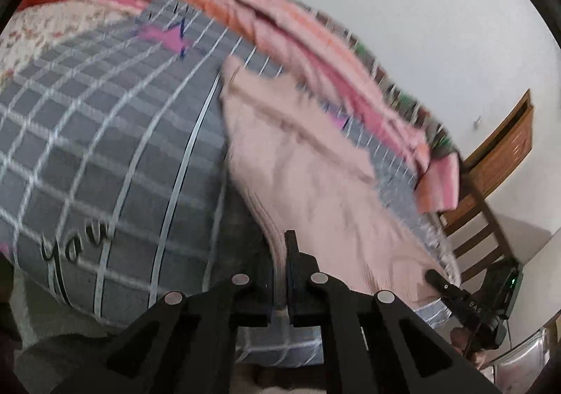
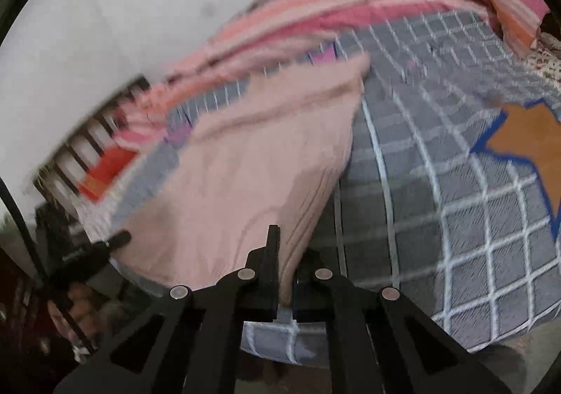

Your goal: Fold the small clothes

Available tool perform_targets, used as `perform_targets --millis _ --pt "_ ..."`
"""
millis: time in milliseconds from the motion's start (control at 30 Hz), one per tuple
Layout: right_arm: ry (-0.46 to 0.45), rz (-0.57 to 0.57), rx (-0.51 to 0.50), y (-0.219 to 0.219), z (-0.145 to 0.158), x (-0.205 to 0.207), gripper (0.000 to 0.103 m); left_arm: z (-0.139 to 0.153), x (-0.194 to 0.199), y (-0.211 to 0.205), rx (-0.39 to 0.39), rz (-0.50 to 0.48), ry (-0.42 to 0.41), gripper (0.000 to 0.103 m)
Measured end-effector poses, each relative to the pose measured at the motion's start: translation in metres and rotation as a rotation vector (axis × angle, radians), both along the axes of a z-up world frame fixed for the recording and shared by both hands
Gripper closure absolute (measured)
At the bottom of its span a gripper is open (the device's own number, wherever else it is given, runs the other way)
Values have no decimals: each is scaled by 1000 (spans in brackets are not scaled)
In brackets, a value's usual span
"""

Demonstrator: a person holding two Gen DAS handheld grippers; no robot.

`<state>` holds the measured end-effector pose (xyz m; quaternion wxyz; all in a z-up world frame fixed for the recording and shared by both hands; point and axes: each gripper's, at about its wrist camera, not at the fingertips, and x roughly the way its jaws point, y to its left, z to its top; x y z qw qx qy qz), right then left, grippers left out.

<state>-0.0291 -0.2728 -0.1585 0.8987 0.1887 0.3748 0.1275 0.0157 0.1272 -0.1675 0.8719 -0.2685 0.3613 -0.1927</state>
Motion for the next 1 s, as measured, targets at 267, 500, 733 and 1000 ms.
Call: perform_targets --millis 267,500,733,1000 --pt "-101 -45 102 -14 53 31 98 64 30 -2 16 60 -123 97" --pt "-157 -85 129 -22 84 81 98 97 86 -8 68 133 -179 97" --pt "-190 -97 103 -25 89 145 98 97 150 -17 122 173 -176 97" --pt "-122 -107 103 -33 57 231 98 69 232 -34 166 186 -117 97"
